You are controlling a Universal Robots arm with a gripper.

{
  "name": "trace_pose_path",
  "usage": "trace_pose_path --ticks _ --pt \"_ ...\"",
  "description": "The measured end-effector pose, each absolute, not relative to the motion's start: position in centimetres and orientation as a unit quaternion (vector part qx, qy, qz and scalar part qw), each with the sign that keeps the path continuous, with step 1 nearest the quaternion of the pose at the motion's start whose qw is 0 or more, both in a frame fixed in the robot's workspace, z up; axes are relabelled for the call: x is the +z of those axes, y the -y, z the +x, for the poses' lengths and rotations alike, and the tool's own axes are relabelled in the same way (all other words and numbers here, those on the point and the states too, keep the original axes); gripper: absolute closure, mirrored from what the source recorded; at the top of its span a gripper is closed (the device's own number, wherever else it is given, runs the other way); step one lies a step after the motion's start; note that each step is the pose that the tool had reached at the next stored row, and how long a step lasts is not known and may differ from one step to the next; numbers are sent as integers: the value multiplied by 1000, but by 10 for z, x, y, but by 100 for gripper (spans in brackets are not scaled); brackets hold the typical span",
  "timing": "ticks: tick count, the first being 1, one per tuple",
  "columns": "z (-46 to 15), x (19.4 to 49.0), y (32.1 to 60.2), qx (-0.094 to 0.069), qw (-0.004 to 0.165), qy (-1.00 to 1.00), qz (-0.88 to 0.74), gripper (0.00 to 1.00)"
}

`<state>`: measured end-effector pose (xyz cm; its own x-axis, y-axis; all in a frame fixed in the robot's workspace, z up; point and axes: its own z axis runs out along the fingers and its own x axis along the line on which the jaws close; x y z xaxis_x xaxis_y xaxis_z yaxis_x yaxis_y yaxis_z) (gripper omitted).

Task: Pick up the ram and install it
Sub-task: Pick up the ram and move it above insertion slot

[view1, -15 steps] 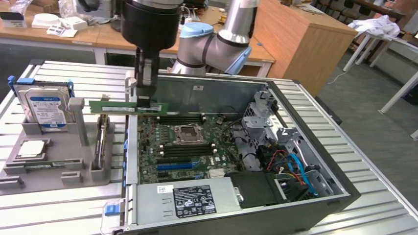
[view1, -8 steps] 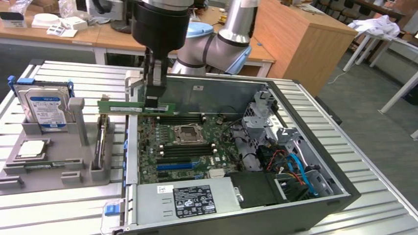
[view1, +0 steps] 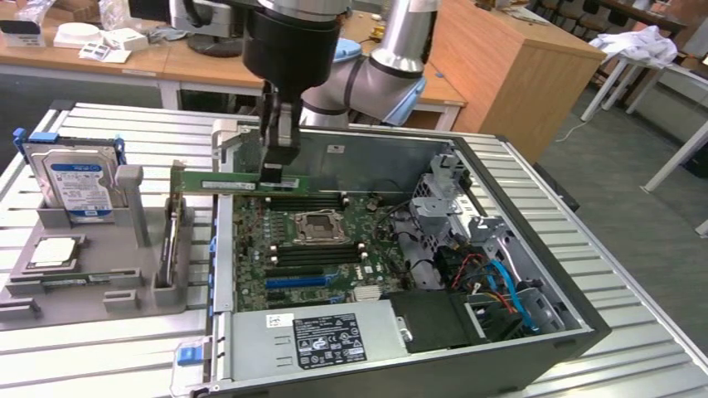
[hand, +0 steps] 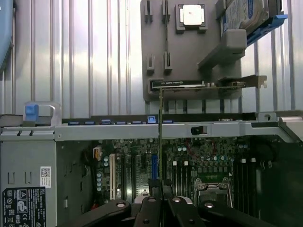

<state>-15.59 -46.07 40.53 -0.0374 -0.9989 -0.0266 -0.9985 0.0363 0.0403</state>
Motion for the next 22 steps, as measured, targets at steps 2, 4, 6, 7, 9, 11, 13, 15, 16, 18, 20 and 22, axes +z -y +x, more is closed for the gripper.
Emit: trace_pose_path --ticks 2,4,6,7,9,11,13,15,16,18,20,22 --pt "-152 405 461 -24 4 720 694 88" --pt "-148 405 461 -24 4 720 694 88" --pt "-144 405 461 -24 4 720 694 88" --pt "-142 405 461 -24 4 720 694 88" --pt "-137 405 461 -24 4 720 694 88" --pt "-133 405 461 -24 4 720 694 88" --pt "-129 405 461 -24 4 720 694 88" --pt "-125 405 461 -24 4 720 694 88" --pt "-122 405 461 -24 4 720 694 88" --pt "-117 405 461 -24 4 720 694 88" --pt "-113 405 461 -24 4 720 694 88" --pt "-108 405 461 -24 4 720 694 88"
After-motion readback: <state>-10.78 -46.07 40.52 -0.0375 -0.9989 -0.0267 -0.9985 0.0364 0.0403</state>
